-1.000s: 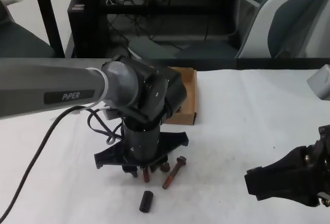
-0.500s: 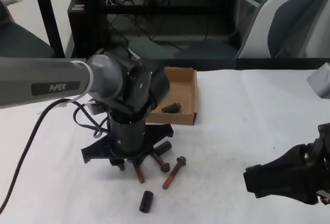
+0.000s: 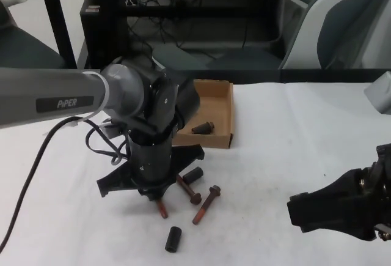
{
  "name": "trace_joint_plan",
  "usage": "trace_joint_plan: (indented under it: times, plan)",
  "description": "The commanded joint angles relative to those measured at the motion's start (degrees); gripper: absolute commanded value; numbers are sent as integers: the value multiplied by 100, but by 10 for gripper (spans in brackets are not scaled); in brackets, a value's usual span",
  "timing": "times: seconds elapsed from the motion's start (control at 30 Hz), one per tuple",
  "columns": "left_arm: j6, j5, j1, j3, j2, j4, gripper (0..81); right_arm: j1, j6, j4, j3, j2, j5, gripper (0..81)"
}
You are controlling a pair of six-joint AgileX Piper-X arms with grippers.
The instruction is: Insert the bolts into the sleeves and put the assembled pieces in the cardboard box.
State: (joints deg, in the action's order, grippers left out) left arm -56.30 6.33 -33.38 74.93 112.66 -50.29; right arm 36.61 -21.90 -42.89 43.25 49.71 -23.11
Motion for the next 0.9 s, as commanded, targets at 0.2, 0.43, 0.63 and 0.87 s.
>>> trace_joint_plan:
  times: [0.2,0.43,0.63,0.87]
  plan:
    - [1020,84,16,26,-25,-40,17,-31,43,75,89,-50,-82,4]
    - [1894,1099,-57,-258,-747,36,17,-305,43,72,89,-61,-82,4]
    - [2725,872,-57,-1273,-1901,1561,17,-634,43,72,89,-182,-82,4]
    - [2981,17,-48,-2786,-3620,2986,17,-632,235,73,89,-222,-698,4]
